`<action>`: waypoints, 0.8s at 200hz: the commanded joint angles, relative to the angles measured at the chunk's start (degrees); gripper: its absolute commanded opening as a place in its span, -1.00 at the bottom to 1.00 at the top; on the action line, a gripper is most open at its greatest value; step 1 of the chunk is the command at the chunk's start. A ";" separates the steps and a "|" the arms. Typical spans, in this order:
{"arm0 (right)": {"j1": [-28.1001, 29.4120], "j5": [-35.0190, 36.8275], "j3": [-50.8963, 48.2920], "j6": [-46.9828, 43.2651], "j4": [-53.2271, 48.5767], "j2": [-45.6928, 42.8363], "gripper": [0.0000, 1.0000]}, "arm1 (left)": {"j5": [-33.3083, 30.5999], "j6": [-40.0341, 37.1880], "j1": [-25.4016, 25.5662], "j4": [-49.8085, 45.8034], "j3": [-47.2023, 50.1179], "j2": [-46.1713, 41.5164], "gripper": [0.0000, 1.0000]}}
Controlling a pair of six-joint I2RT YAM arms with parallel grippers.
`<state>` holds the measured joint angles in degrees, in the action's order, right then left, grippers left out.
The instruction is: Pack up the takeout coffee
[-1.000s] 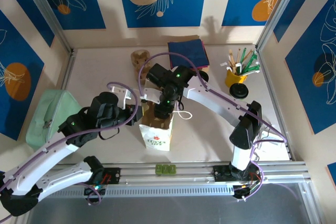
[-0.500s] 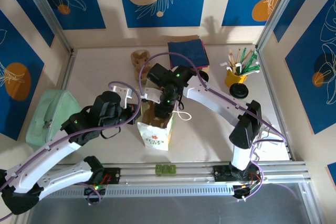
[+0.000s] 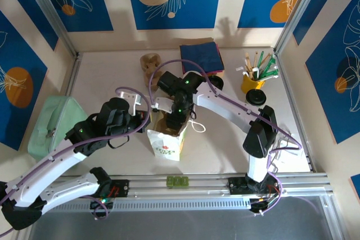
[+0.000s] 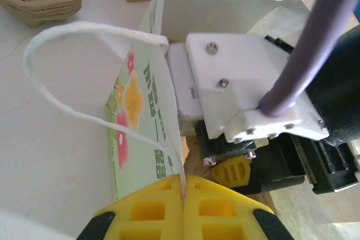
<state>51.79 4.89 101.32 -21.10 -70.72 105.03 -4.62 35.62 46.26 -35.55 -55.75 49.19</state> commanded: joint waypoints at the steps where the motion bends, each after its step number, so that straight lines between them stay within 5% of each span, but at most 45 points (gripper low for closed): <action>1: 0.59 -1.55 -2.77 0.47 0.84 -2.43 -0.13 | -2.08 0.11 -0.32 1.91 -0.25 -1.50 -1.00; 160: 1.37 -0.29 -3.53 2.56 2.64 4.26 -0.12 | -0.56 0.77 -0.45 3.33 0.11 -0.72 -1.00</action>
<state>52.75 5.37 98.13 -19.70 -68.14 107.63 -5.08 36.12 46.24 -34.85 -55.75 48.51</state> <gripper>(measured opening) 0.440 0.052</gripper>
